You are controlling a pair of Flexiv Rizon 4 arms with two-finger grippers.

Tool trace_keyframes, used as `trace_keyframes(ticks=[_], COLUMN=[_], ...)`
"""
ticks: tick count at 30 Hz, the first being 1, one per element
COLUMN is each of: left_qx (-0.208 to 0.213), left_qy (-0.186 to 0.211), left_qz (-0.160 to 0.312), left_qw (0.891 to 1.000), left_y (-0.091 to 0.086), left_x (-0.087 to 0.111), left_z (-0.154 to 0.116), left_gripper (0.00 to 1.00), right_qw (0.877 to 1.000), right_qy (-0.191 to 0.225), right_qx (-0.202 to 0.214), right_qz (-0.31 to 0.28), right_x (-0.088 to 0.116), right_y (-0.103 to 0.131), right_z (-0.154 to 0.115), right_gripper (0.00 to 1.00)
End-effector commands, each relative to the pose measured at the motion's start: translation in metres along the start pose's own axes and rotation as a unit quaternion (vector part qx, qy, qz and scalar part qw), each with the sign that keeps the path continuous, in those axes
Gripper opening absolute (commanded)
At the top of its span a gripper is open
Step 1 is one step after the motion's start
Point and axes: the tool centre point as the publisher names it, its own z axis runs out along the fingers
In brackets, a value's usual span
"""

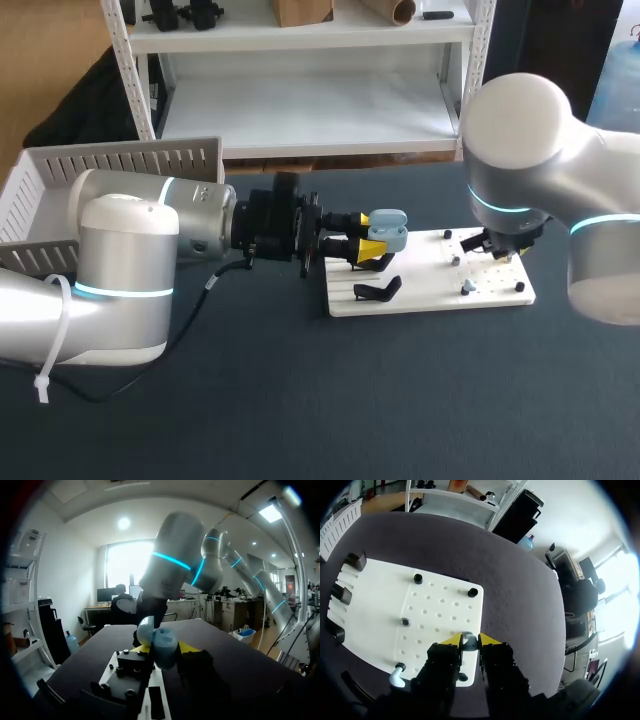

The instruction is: Pick up each earbud case from the left stands, insert the matching earbuds, close the lid, and place the case in the box.

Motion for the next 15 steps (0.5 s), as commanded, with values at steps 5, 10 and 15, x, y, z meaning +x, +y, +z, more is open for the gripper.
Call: trace_keyframes(ticks=[5,10,15], left_qx=[0.002,0.002,0.002], left_qy=[-0.001,-0.001,-0.001], left_qz=[0.000,0.000,0.000], left_qw=[1.000,1.000,1.000], left_y=[0.001,0.001,0.001], left_x=[0.001,0.001,0.001], left_z=[0.000,0.000,0.000], left_gripper=[0.00,0.00,0.00], right_qw=[1.000,0.999,0.999], right_qy=[-0.016,-0.023,-0.021], right_qx=[-0.010,-0.025,-0.044], right_qz=[0.006,0.003,-0.009], right_x=[0.005,0.011,0.016], right_y=[-0.012,-0.014,-0.013], right_z=[-0.034,-0.061,-0.083], right_gripper=[0.00,0.00,0.00])
